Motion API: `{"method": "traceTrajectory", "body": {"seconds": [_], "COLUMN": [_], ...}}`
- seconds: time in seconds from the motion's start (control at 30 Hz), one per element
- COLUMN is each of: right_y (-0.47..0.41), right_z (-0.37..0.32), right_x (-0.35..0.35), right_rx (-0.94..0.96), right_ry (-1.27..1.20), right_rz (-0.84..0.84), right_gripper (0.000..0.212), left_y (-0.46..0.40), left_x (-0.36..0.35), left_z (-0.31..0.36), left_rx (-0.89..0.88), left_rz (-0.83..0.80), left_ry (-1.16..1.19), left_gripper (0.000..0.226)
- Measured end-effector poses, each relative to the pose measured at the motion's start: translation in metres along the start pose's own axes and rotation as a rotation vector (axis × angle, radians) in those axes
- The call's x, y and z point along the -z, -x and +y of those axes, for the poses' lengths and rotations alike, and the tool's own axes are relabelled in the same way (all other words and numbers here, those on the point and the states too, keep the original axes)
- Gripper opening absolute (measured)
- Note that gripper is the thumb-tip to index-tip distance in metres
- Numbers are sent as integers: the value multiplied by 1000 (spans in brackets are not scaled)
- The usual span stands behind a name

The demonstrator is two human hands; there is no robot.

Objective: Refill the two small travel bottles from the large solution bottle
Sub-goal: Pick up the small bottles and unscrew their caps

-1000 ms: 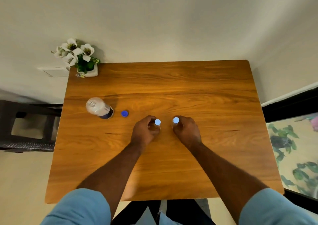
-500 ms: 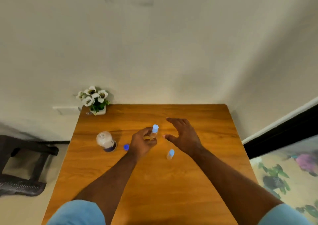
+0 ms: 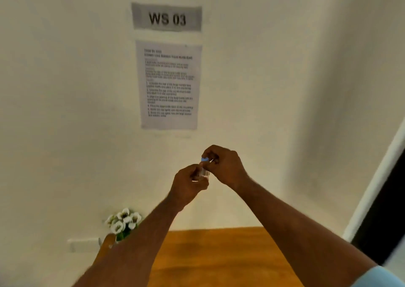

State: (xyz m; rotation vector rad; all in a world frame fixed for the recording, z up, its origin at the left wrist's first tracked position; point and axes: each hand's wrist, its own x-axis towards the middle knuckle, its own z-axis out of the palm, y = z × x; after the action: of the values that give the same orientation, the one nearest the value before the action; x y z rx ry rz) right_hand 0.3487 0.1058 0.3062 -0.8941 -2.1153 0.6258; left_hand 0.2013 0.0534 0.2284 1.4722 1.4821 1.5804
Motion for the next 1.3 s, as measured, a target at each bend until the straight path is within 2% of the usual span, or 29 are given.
{"method": "traceTrajectory", "body": {"seconds": [0.17, 0.23, 0.3, 0.4, 0.5, 0.73, 0.83, 0.93, 1.07, 1.23, 1.3], "right_y": [-44, -58, -67, -79, -87, -87, -83, -74, -66, -53, -50], "right_z": [-42, -57, -69, -82, -93, -103, -107, -115, -124, -135, -138], "right_x": [63, 89, 110, 135, 152, 171, 179, 183, 180, 179, 181], "right_rx": [112, 131, 145, 178, 207, 337, 396, 376, 295, 286, 284], "right_ry": [-68, -93, -115, -126, -111, -206, -265, -283, -267, -396, -404], "right_rz": [109, 103, 91, 132, 176, 158, 73, 1, 126, 67, -10], "right_gripper": [11, 12, 17, 26, 26, 12, 6, 14, 35, 27, 34], "left_y": [-40, -53, -62, -70, -74, -71, -64, -57, -48, -40, -37], "left_x": [-2, -4, -7, -16, -21, -21, -20, -16, -9, -3, -1], "left_z": [91, 122, 146, 178, 202, 231, 237, 242, 252, 255, 255], "left_rx": [-58, -85, -105, -141, -154, -195, -212, -226, -249, -245, -246], "left_rz": [11, 23, 24, 10, 21, 21, 15, -3, -30, -38, -35], "left_ry": [120, 143, 143, 124, 119, 80, 107, 129, 131, 111, 103], "left_gripper": [34, 23, 17, 23, 19, 19, 18, 18, 19, 14, 11]}}
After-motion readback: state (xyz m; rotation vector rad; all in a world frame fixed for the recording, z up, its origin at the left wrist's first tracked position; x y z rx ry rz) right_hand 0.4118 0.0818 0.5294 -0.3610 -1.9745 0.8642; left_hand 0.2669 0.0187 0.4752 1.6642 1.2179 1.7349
